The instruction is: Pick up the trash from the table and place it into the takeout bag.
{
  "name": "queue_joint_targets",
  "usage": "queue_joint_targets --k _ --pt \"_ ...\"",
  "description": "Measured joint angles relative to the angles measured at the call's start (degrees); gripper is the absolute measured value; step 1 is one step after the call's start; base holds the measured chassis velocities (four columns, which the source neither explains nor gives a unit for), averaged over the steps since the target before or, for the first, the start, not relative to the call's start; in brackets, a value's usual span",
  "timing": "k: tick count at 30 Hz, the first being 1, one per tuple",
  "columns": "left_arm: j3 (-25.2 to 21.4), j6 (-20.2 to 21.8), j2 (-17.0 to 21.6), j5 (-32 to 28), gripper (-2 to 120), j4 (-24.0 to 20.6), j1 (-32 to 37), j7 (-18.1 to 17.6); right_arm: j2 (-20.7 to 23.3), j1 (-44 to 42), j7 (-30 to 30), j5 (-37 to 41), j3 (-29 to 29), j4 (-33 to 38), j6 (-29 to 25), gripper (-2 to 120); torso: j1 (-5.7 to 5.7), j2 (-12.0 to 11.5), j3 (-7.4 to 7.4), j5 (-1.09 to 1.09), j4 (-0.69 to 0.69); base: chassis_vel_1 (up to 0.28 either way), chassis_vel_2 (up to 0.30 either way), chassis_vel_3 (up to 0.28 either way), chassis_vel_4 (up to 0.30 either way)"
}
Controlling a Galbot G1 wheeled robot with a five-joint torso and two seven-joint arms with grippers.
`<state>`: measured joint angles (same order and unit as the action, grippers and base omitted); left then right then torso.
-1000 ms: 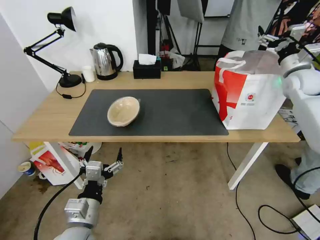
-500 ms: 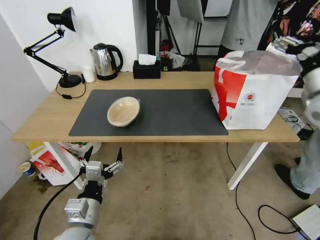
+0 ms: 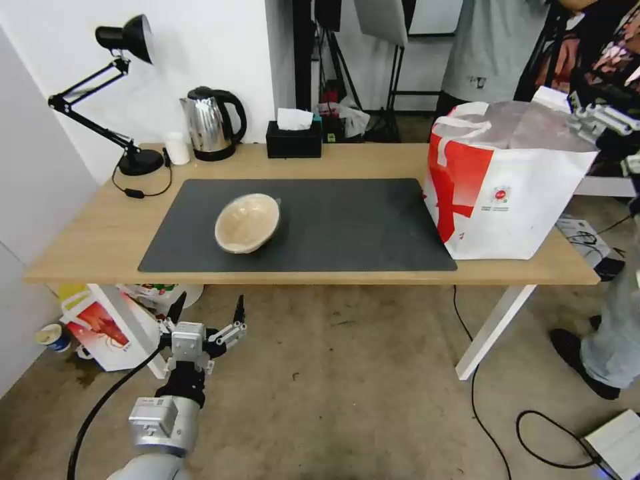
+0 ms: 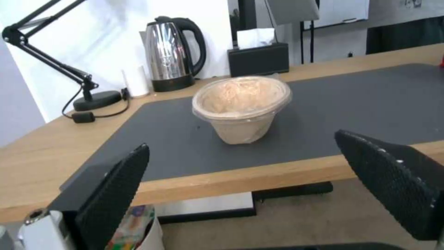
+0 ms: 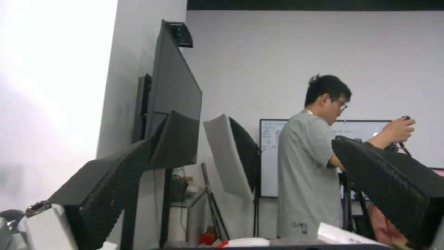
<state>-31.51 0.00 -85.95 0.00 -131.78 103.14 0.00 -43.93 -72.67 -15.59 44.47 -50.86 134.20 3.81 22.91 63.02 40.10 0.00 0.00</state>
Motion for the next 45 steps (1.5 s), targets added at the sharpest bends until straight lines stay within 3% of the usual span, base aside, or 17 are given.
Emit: queue_joint_targets --k 11,22,35,45 --pt "0.0 0.0 0.0 0.0 100 0.0 0.0 0.0 -5.6 -8.0 -1.5 -7.8 2.7 5.2 -2.9 100 0.00 0.0 0.00 -0.01 0.00 0.000 0.000 0.000 0.000" --pt "0.0 0.0 0.0 0.0 100 0.0 0.0 0.0 -18.6 -16.9 -0.5 -26.0 14.2 7.7 -10.8 100 0.00 0.0 0.00 -0.01 0.00 0.000 0.000 0.000 0.000" --pt "0.0 0.0 0.0 0.0 100 0.0 0.0 0.0 -26.4 -23.9 0.8 -41.9 27.4 1.5 -21.9 100 0.00 0.0 0.00 0.00 0.00 0.000 0.000 0.000 0.000" --pt "0.0 0.0 0.0 0.0 100 0.0 0.0 0.0 -29.7 -25.5 -1.1 -48.4 32.8 -3.7 -27.3 100 0.01 0.0 0.00 0.00 0.00 0.000 0.000 0.000 0.000"
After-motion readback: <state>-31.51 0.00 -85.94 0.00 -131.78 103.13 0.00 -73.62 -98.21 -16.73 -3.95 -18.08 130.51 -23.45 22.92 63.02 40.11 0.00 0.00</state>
